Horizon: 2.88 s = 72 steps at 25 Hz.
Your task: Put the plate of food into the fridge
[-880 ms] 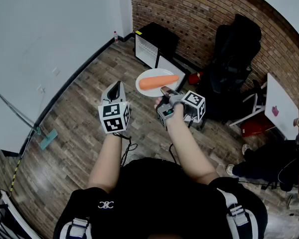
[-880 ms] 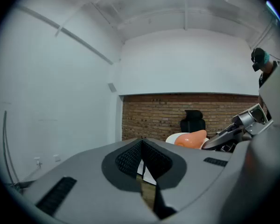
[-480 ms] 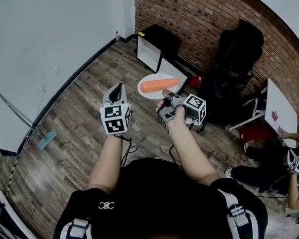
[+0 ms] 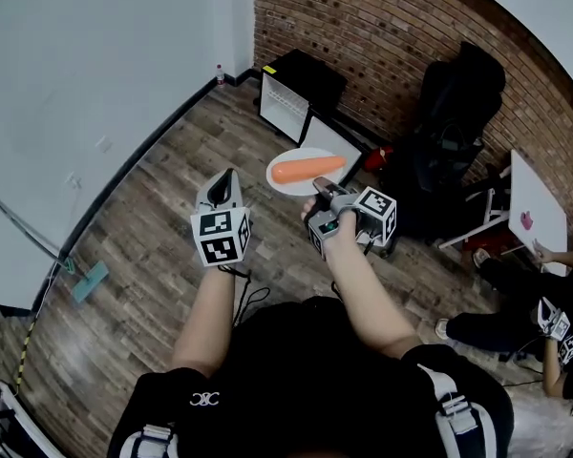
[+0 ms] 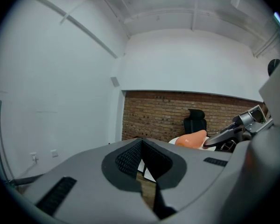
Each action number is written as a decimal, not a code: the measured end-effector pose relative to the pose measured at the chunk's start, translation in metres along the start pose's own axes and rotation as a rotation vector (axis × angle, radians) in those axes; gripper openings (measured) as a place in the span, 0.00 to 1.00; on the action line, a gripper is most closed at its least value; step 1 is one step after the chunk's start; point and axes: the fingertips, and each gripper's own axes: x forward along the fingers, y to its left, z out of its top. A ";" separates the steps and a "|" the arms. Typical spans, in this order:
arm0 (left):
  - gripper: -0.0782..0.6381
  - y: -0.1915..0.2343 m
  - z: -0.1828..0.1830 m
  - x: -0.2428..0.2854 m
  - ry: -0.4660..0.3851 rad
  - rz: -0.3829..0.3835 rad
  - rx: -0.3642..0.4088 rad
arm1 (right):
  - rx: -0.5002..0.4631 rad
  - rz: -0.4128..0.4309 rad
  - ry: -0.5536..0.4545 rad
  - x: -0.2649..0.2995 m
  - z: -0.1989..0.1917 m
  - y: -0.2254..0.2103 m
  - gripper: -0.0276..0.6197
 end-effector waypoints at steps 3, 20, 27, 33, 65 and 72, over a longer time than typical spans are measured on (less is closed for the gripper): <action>0.10 0.007 -0.004 0.011 0.017 -0.012 -0.011 | 0.016 -0.003 -0.012 0.009 0.002 -0.002 0.12; 0.10 0.014 0.017 0.139 0.057 -0.009 0.037 | 0.061 0.017 -0.002 0.124 0.095 0.013 0.12; 0.10 0.004 0.038 0.219 0.064 0.007 0.047 | 0.061 0.014 0.013 0.179 0.158 0.026 0.12; 0.10 -0.005 0.039 0.278 0.090 0.023 0.042 | 0.064 -0.016 0.034 0.222 0.205 0.023 0.12; 0.10 0.101 0.062 0.550 0.125 -0.110 -0.005 | 0.012 -0.079 0.032 0.470 0.268 0.063 0.12; 0.10 0.147 0.078 0.625 0.155 -0.170 -0.002 | 0.042 -0.124 -0.011 0.544 0.270 0.080 0.12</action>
